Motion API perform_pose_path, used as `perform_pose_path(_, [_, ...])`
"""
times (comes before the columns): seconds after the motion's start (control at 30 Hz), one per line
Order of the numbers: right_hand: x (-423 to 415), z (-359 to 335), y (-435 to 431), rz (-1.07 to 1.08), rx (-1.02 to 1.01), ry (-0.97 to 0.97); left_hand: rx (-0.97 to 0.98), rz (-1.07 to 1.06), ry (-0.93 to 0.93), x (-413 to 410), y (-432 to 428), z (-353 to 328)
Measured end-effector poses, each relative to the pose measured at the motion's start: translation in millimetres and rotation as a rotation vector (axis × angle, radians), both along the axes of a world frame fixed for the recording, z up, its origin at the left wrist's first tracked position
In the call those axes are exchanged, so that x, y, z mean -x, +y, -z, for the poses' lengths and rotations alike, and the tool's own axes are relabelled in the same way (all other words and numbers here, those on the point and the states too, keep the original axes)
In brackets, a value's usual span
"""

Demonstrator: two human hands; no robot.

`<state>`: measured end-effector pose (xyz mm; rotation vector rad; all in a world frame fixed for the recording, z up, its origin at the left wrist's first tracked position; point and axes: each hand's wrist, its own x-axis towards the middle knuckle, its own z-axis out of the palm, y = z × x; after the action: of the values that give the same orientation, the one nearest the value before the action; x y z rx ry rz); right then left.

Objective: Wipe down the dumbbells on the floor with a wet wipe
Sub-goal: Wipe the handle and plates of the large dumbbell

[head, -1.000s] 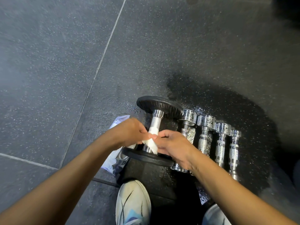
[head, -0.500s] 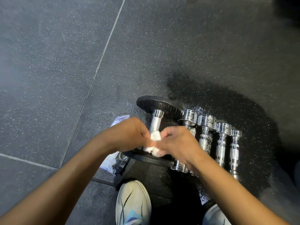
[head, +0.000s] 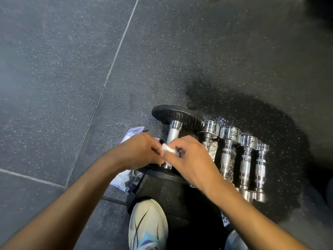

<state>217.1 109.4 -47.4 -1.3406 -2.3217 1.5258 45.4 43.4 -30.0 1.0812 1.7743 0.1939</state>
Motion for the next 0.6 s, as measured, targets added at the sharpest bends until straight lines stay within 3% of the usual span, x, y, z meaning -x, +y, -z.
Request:
perform_pose_path(0.13, [2.6, 5.5, -10.9, -0.048, -0.082, -0.155, 0.067, -0.012, 0.042, 5.2, -4.4, -4.8])
perform_pose_path(0.27, [-3.7, 11.7, 5.7, -0.020, 0.194, -0.254, 0.004, -0.032, 0.110, -1.9, -9.1, -9.4])
perform_pose_path(0.47, [-19.5, 8.0, 19.1, 0.111, 0.490, -0.128, -0.098, -0.070, 0.287, -17.4, -31.1, -27.9])
perform_pose_path(0.53, [-21.3, 2.4, 19.3, 0.051, 0.453, -0.100, -0.126, -0.135, 0.273, -21.0, -36.3, -29.9])
perform_pose_path(0.6, [-18.2, -4.5, 14.0, -0.084, 0.292, -0.104, -0.144, -0.168, 0.247, -23.5, -40.3, -30.3])
